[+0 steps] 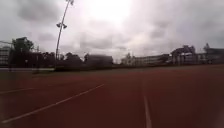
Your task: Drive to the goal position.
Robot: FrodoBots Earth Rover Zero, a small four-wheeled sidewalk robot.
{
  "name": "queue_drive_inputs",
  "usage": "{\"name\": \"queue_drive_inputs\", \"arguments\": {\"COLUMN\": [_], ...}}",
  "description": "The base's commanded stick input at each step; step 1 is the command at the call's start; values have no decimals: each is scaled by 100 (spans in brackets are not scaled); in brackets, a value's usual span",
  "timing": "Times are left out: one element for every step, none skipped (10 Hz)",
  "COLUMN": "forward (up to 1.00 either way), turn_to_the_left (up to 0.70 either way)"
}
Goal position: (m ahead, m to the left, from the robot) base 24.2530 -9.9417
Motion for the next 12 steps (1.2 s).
{"name": "queue_drive_inputs", "arguments": {"forward": [50, 50, 50, 50, 50, 50, 50, 50, 50, 50, 50, 50], "turn_to_the_left": [0, 0, 0, 0, 0, 0, 0, 0, 0, 0, 0, 0]}}
